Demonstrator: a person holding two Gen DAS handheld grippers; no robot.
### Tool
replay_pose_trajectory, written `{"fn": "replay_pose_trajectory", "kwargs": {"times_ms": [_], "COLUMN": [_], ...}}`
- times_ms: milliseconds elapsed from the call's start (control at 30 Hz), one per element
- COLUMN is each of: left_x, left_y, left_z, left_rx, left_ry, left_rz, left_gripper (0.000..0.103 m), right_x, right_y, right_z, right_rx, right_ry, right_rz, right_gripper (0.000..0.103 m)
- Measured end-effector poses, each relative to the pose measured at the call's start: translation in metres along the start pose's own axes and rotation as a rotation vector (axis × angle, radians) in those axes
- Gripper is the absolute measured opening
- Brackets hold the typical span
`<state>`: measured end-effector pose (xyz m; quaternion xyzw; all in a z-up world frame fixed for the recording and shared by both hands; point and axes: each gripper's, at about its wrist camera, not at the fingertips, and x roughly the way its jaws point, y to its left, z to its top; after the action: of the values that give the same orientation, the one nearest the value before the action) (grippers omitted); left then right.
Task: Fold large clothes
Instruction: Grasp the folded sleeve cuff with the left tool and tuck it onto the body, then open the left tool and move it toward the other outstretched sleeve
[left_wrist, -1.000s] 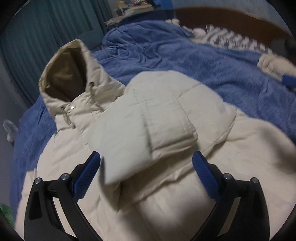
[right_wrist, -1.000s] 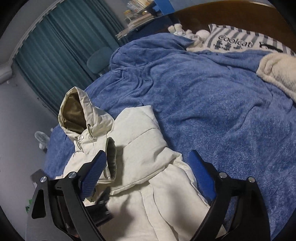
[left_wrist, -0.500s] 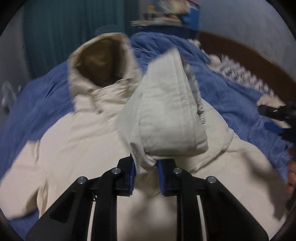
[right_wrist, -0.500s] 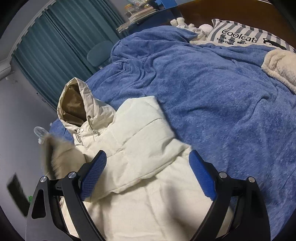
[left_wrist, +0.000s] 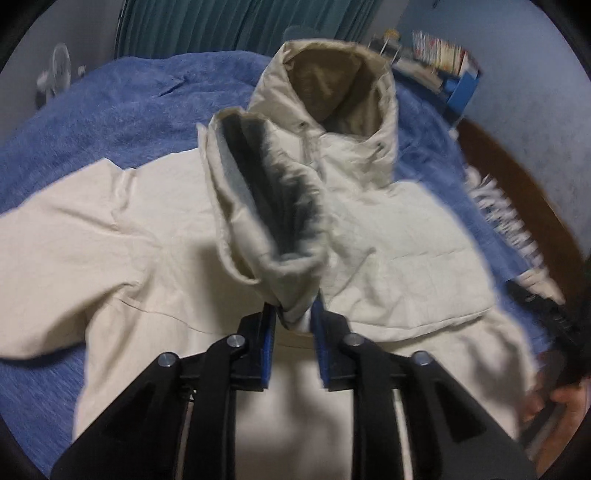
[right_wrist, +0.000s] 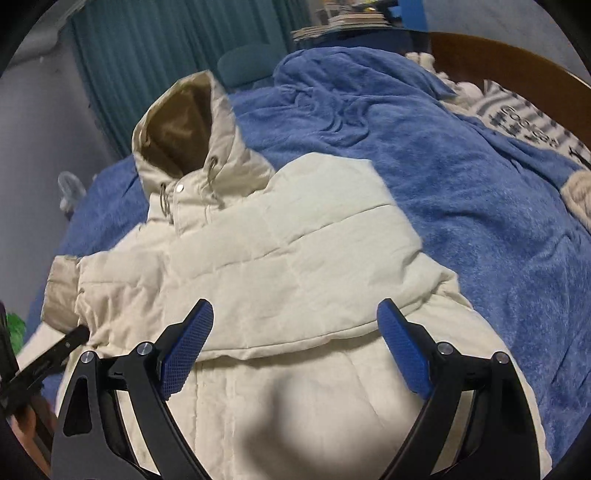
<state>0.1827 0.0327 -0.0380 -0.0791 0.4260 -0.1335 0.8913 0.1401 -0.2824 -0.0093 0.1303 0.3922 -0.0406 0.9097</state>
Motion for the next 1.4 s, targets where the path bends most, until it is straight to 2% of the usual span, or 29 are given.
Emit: {"fn": "replay_pose_trajectory", "kwargs": {"times_ms": [67, 133, 233, 267, 333, 400, 500, 600, 700, 767, 900, 1067, 1267, 1400], "left_x": [0.009, 0.013, -0.008, -0.015, -0.022, -0.020, 0.008, 0.035, 0.038, 0.037, 0.031, 0.004, -0.027, -0.050], "left_y": [0.002, 0.008, 0.018, 0.019, 0.018, 0.011, 0.003, 0.013, 0.023, 0.021, 0.017, 0.010, 0.008, 0.012], "left_z": [-0.002, -0.003, -0.004, -0.005, -0.002, 0.000, -0.001, -0.011, -0.014, -0.014, -0.013, -0.015, -0.014, -0.015], "left_rx": [0.027, 0.023, 0.011, 0.007, 0.007, 0.033, 0.074, 0.034, -0.007, 0.001, 0.014, 0.026, 0.027, 0.028], "left_ry": [0.030, 0.056, -0.016, -0.033, -0.066, -0.066, 0.003, 0.082, 0.086, 0.083, 0.072, -0.005, -0.044, -0.081], "left_rz": [0.078, 0.149, 0.231, 0.221, 0.156, 0.098, 0.113, 0.128, 0.089, 0.095, 0.126, 0.167, 0.151, 0.141], "left_gripper": [0.035, 0.062, 0.077, 0.078, 0.078, 0.078, 0.078, 0.081, 0.083, 0.083, 0.083, 0.095, 0.095, 0.095], "right_x": [0.005, 0.012, 0.019, 0.021, 0.025, 0.033, 0.049, 0.071, 0.077, 0.076, 0.065, 0.042, 0.017, 0.006], "right_y": [0.003, 0.005, 0.006, 0.007, 0.012, 0.020, 0.030, 0.031, 0.027, 0.028, 0.033, 0.030, 0.030, 0.031], "right_z": [-0.002, -0.003, -0.004, -0.005, -0.006, -0.008, -0.014, -0.022, -0.023, -0.024, -0.024, -0.014, -0.007, -0.010], "right_rx": [-0.012, -0.021, -0.034, -0.043, -0.075, -0.122, -0.176, -0.188, -0.168, -0.174, -0.188, -0.161, -0.101, -0.040], "right_ry": [-0.006, -0.013, -0.013, -0.011, -0.009, 0.000, 0.050, 0.136, 0.168, 0.169, 0.125, 0.034, -0.043, -0.077], "right_rz": [0.030, 0.045, 0.040, 0.035, 0.025, 0.020, 0.006, -0.016, -0.008, -0.015, -0.037, -0.027, -0.037, -0.015], "right_gripper": [0.087, 0.087, 0.086, 0.086, 0.086, 0.086, 0.086, 0.088, 0.091, 0.096, 0.096, 0.096, 0.096, 0.096]}}
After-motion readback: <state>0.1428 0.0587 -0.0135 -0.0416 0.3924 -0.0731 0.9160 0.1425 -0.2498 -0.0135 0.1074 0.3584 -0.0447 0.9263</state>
